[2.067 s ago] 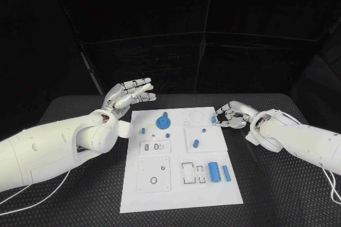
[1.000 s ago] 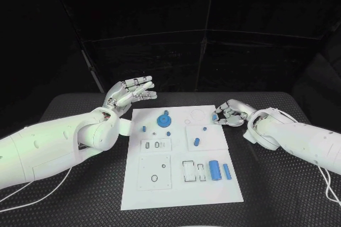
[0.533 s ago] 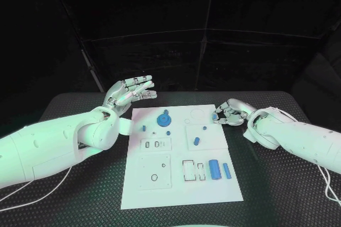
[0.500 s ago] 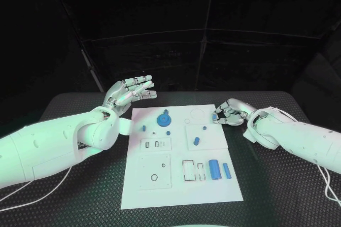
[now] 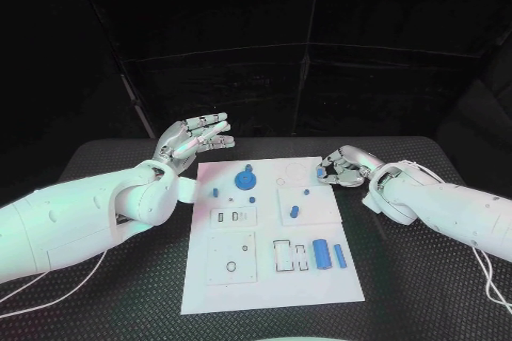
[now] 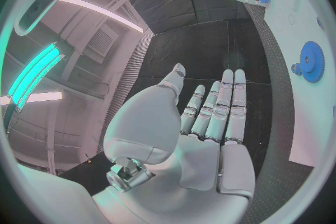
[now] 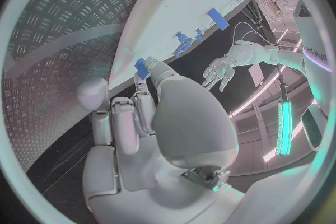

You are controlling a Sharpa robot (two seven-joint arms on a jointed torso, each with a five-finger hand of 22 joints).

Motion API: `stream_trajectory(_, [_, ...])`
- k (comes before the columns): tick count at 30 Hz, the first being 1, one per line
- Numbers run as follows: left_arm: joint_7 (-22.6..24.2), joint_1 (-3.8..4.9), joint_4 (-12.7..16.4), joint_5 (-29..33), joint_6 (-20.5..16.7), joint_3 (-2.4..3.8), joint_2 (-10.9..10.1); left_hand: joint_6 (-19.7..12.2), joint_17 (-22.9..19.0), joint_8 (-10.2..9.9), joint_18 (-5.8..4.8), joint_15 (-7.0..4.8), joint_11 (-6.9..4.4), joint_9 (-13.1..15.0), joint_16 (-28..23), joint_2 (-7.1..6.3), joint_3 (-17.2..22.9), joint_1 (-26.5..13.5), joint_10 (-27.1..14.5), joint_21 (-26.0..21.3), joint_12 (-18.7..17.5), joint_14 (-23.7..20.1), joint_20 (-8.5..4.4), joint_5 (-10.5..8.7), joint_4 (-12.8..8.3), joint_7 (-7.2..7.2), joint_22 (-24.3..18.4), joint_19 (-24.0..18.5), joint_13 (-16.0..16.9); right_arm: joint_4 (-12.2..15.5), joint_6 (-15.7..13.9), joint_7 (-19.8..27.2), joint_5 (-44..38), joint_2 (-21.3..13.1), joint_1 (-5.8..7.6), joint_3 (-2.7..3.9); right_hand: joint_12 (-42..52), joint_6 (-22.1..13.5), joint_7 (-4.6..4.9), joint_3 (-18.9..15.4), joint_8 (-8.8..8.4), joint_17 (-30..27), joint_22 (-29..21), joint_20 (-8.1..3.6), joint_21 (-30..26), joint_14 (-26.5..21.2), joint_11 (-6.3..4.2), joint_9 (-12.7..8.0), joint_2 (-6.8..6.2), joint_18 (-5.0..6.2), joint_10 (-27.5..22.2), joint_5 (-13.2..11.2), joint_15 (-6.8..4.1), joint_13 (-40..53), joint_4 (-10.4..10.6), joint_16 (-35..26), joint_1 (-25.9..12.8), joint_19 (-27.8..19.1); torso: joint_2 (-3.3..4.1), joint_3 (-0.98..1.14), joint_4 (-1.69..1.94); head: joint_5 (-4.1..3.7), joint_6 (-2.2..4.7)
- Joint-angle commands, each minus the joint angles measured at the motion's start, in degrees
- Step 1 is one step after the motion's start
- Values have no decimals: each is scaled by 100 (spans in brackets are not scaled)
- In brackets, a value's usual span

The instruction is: Assemble the parts on the task board

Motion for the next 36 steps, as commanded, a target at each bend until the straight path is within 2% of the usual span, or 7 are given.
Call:
stream_trajectory(1, [36,7,3,-3,65,5,-5,10,-7,-11,81,-11,0,4,-23,56,8,6,5,-22,-2,45,-7,22,-30,574,-7,14,2,228,-379,-106,9,-81,9,3,25,48,-12,50,22,1263,10,-28,20,542,-23,24,105,-70,9,19,-50,68,8,36,42,5,-11,1,-4,36,5])
stream_trajectory(6, [35,7,-12,-3,65,5,-7,10,-7,-11,81,-11,0,4,-23,56,8,6,5,-22,-2,45,-7,22,-30,574,-7,14,2,687,-492,-292,7,-206,10,4,20,9,4,74,1,1275,13,-27,22,544,-11,13,102,-72,7,39,-43,66,3,40,25,9,-37,-6,-23,39,15])
stream_trajectory(10, [18,7,-19,-3,90,4,-1,30,-9,-13,81,-10,1,4,-30,59,9,3,29,-24,-4,47,-6,22,-35,575,-11,15,3,1217,-570,-787,-335,-310,14,7,0,-27,20,81,-19,1269,7,-23,19,543,3,2,80,-72,-9,14,-33,42,3,38,-6,8,-67,-14,-16,59,-1])
stream_trajectory(15, [-57,7,-29,-4,188,1,8,415,2,51,101,-46,-40,40,-12,75,3,-32,404,-5,95,164,-17,22,-43,550,-25,70,35,1851,-621,-1445,-954,-339,17,8,-7,-23,20,111,-18,1269,4,-17,18,543,5,1,78,-72,-12,-38,-27,37,-12,38,-12,8,-97,-30,7,62,-7])
stream_trajectory(19, [-99,6,-46,-13,245,-1,25,715,20,95,117,-84,-76,58,14,90,1,-50,538,28,135,294,-35,23,-56,521,-30,150,32,2234,-611,-1890,-1323,-217,18,9,-12,-12,19,127,-12,1271,2,-15,17,543,5,2,80,-71,-15,-60,-27,31,-15,38,-20,8,-129,-36,18,110,-48])
stream_trajectory(24, [-119,5,-76,-18,277,-2,59,763,23,101,118,-90,-80,61,16,94,2,-53,557,33,138,314,-39,23,-58,516,-32,164,31,2377,-563,-2247,-1761,156,17,8,-14,-6,18,133,-8,1269,8,-14,20,543,6,2,80,-72,-15,-71,-26,30,-12,37,-31,11,-163,-43,11,171,-80])
stream_trajectory(36, [-129,4,-114,-20,310,-3,108,841,25,113,119,-95,-89,66,14,102,5,-55,584,39,143,332,-43,23,-61,505,-35,180,30,2169,-218,-2532,-2510,895,-75,2,-17,11,14,147,0,1283,10,-11,20,546,4,3,69,-72,-14,-117,-25,29,3,42,-87,15,-192,-65,31,288,-135])
